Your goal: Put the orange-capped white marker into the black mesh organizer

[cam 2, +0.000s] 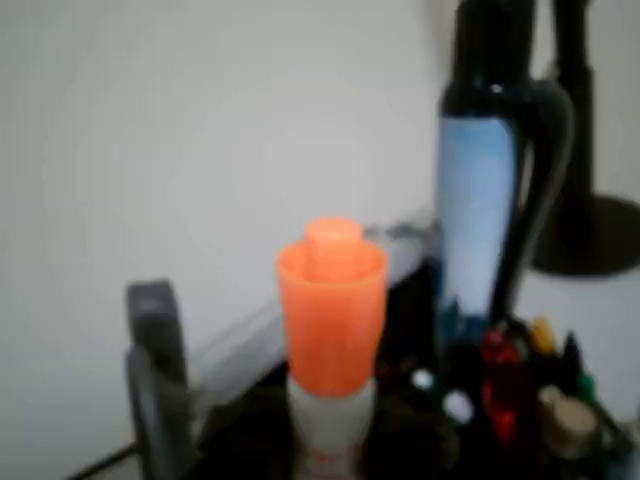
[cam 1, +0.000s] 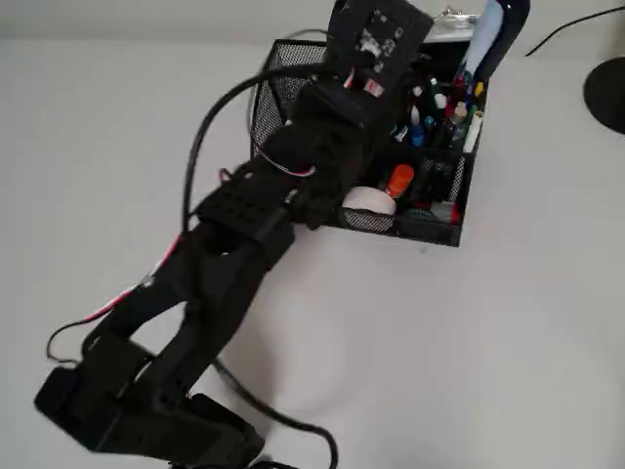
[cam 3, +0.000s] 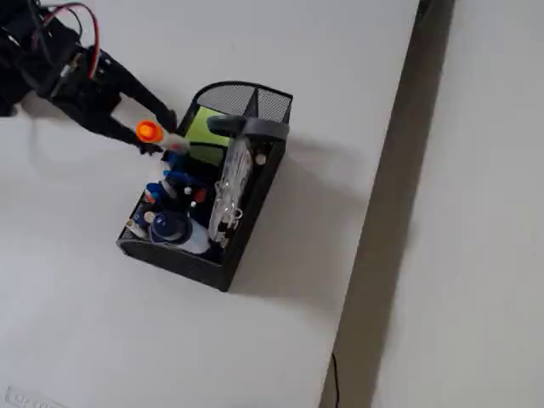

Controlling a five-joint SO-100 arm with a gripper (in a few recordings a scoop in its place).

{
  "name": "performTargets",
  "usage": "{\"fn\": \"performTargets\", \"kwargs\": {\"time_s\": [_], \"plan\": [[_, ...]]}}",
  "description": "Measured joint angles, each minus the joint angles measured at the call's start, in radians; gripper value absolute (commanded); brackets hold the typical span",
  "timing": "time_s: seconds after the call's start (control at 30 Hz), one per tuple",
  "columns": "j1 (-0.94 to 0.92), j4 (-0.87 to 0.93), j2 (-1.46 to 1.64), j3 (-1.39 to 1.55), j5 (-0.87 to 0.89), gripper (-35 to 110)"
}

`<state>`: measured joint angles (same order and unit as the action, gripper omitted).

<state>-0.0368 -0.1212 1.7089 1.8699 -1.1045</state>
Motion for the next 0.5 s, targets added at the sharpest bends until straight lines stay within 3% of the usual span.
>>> {"fn": "performTargets", "kwargs": {"time_s": [0.5], "plan": [[0.003, -0.272, -0.172, 0.054, -0.043, 0]]}}
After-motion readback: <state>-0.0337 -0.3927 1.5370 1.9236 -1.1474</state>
